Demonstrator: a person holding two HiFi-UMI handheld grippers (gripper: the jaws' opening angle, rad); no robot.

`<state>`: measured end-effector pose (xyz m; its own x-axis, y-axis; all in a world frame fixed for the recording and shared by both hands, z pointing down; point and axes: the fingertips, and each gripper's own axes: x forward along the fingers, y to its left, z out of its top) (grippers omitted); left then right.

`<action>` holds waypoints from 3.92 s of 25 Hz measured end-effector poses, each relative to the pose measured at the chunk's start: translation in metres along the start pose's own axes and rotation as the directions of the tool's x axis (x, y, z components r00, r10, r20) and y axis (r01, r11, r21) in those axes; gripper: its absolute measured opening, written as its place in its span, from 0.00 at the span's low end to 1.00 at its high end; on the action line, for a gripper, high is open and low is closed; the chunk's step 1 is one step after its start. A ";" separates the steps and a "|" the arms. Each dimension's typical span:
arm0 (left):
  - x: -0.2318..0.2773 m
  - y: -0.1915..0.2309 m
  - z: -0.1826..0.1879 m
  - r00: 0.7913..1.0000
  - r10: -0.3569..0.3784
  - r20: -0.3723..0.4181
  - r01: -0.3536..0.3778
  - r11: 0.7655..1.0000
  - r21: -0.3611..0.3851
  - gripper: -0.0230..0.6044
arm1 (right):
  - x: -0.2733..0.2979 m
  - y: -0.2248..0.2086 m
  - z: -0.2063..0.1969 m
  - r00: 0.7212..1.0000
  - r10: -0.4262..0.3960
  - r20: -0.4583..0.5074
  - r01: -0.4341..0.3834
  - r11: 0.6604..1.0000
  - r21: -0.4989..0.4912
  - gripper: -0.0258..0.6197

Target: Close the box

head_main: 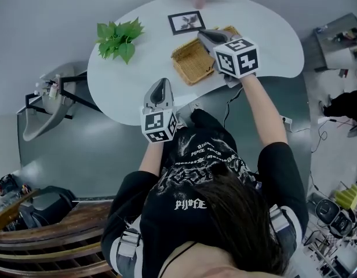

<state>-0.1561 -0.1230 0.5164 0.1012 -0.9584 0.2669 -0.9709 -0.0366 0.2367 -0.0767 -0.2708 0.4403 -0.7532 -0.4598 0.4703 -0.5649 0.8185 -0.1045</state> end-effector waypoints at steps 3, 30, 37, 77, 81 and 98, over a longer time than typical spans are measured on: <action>-0.001 -0.003 -0.003 1.000 -0.020 -0.006 0.020 1.000 0.000 0.08 | -0.005 0.000 -0.006 1.000 -0.014 0.007 0.014 1.000 0.005 0.10; 0.002 -0.005 -0.005 1.000 -0.007 -0.006 0.007 1.000 0.019 0.08 | -0.031 0.005 -0.040 0.998 -0.049 0.042 0.049 0.999 0.015 0.10; 0.005 -0.013 -0.008 1.000 -0.015 -0.012 0.016 0.999 0.040 0.08 | -0.036 0.005 -0.053 0.998 -0.042 0.043 0.040 0.998 0.040 0.10; 0.011 -0.015 -0.017 1.000 -0.011 -0.026 0.011 1.000 0.028 0.08 | -0.043 0.003 -0.121 0.995 -0.101 -0.017 0.103 0.989 0.108 0.10; 0.011 -0.014 -0.018 1.000 -0.009 -0.030 0.009 0.999 0.030 0.08 | -0.041 0.003 -0.132 0.993 -0.112 -0.032 0.115 0.986 0.123 0.10; 0.010 -0.017 -0.016 1.000 -0.014 -0.024 0.015 0.999 0.037 0.08 | -0.034 -0.001 -0.158 0.988 -0.134 -0.071 0.144 0.976 0.165 0.11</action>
<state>-0.1351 -0.1275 0.5301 0.1202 -0.9508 0.2856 -0.9766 -0.0616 0.2060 0.0026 -0.2012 0.5625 -0.6446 -0.5398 0.5414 -0.7155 0.6754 -0.1785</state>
